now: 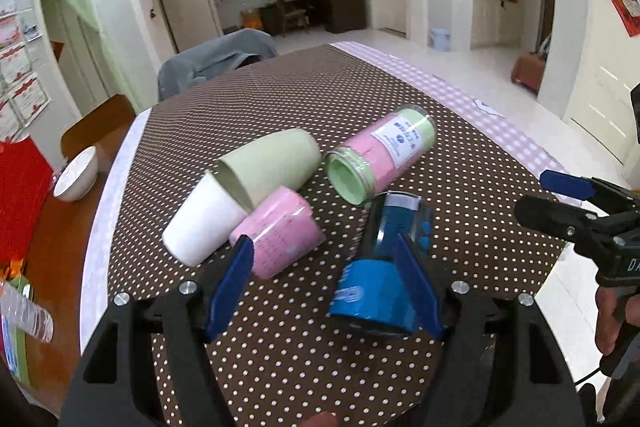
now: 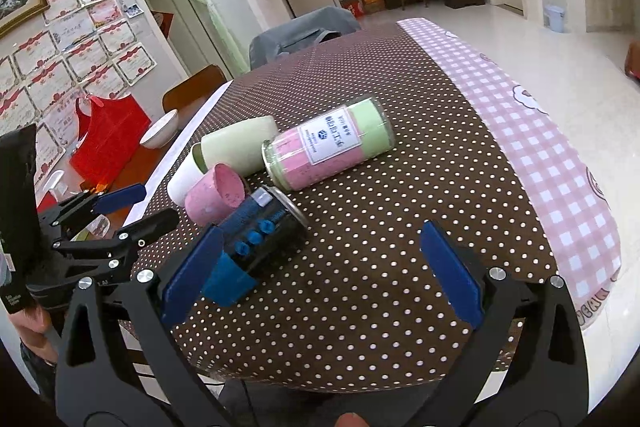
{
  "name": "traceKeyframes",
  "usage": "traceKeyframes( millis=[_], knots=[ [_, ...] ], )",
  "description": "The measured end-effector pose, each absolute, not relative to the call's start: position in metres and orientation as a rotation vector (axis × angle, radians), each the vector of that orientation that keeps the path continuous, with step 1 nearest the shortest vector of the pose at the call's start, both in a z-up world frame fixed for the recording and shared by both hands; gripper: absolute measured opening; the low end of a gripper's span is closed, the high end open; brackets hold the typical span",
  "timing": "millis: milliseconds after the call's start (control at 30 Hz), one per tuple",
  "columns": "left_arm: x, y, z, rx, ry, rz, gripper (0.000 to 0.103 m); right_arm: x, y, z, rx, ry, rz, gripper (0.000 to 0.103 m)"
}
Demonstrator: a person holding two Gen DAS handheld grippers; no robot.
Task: Flip cup upside down
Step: 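Lower the can onto its side near the right tool and open the left tool, then move the right tool over the lying can and close on it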
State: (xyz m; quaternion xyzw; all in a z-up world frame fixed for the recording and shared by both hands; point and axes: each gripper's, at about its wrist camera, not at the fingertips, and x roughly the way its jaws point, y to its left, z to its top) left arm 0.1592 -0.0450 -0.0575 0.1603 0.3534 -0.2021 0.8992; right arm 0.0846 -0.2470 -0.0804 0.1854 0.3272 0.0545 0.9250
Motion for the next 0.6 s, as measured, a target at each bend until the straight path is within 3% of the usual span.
traceKeyframes(
  millis=[600],
  knots=[
    [0.113,0.013,-0.034,0.184,0.609,-0.22,0.071,0.08,-0.221,-0.059,0.33,0.643,0.149,0.097]
  ],
)
